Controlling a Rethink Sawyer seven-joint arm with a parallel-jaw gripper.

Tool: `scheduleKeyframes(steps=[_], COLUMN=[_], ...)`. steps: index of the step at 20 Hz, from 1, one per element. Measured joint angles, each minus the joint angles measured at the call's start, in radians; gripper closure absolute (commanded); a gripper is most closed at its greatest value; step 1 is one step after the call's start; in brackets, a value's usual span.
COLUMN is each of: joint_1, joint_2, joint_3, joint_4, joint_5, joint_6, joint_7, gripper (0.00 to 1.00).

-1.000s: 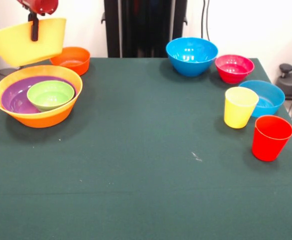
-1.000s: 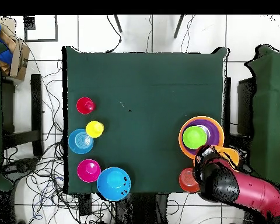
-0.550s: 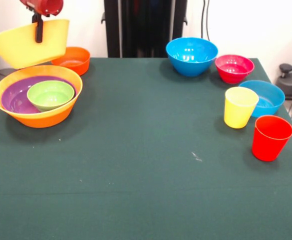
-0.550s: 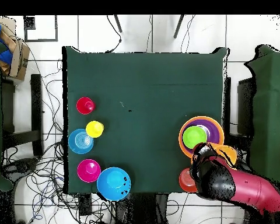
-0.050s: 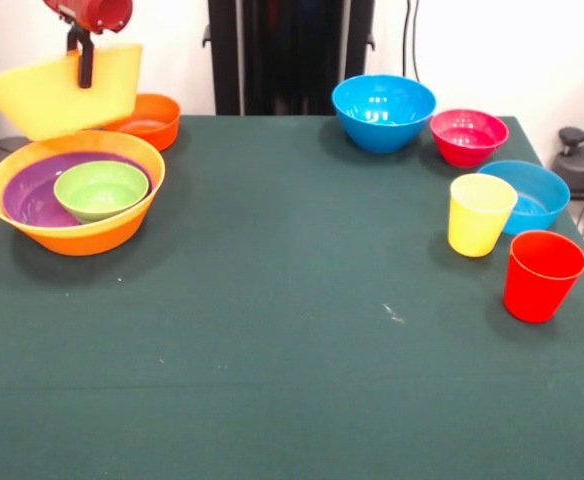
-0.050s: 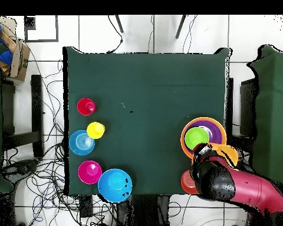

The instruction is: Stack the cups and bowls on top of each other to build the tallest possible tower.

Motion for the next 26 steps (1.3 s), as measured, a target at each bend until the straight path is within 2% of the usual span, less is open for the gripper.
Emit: scheduleKeyframes(steps=[15, 26], joint_1=[-0.001, 0.001], joint_2=[0.000, 0.003], joint_3=[0.000, -0.005], joint_4=[-0.002, -0.009], joint_5=[0.000, 0.000], joint_6=[-0.071, -0.078], joint_7=[0.000, 0.000], gripper=[0.00, 0.00])
